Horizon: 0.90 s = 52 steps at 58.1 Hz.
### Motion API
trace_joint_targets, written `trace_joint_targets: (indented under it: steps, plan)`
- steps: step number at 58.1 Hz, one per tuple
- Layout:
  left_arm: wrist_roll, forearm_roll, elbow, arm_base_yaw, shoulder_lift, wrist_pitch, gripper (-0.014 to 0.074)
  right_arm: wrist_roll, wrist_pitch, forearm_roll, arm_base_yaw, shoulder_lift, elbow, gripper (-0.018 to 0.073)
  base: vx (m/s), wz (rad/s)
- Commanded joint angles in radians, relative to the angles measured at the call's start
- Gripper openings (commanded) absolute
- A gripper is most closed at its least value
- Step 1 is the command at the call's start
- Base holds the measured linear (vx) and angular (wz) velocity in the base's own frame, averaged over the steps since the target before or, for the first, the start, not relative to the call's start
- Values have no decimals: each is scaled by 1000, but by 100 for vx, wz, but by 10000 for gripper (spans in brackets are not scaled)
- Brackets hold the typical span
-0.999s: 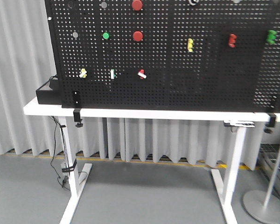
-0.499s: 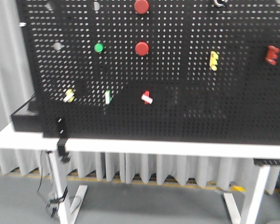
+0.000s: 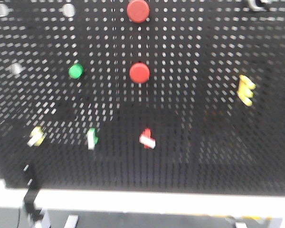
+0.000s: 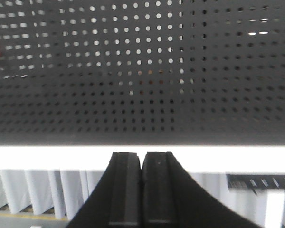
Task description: Rotate knob clockwise with right arm
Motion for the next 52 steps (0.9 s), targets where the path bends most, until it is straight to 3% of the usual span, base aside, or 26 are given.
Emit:
trace_joint_targets:
  steps: [1, 27, 52]
  plan:
    - [-6, -8, 13, 2, 0, -82, -6, -10, -81, -9, -6, -11, 5, -9, 38, 0]
    - [-6, -8, 13, 2, 0, -82, -6, -10, -81, -9, -6, -11, 5, -9, 31, -3]
    - [-6, -8, 13, 2, 0, -82, -6, -10, -81, -9, -6, -11, 5, -9, 10, -4]
